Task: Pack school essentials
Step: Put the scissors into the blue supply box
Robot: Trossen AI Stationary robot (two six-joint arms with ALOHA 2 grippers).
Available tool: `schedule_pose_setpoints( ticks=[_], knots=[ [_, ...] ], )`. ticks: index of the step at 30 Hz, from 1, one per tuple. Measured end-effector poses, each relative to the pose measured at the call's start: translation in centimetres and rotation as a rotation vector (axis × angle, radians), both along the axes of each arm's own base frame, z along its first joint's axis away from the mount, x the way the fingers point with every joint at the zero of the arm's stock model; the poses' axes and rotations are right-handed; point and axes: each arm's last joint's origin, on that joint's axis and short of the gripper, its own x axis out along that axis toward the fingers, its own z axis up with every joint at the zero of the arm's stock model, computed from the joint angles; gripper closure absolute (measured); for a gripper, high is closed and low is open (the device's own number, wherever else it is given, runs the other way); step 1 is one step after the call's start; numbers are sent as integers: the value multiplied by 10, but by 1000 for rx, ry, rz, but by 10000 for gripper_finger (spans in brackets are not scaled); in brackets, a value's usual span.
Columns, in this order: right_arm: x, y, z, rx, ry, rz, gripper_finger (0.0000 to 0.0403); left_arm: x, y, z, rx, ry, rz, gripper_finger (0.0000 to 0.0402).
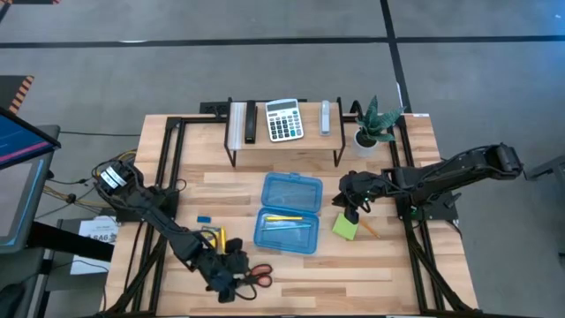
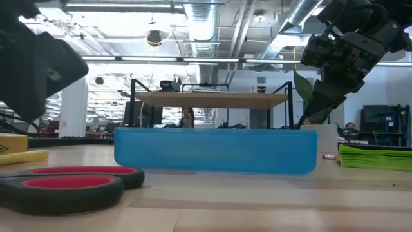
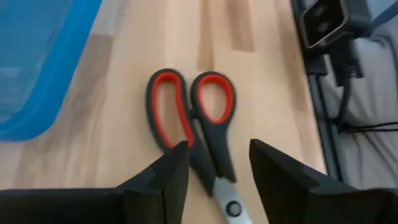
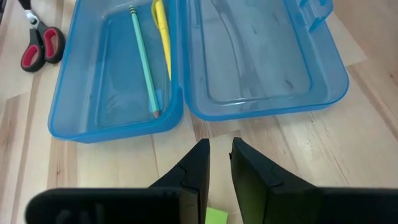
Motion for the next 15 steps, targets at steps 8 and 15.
schedule_pose_setpoints(
  ticks=[8,15],
  knots=[
    [0,0,0,1,0,-2,315,-3,-6,1,-31,-8,8,213],
    [0,0,0,0,0,-2,315,-9,-10,-3,-27,16,24,213]
  ],
)
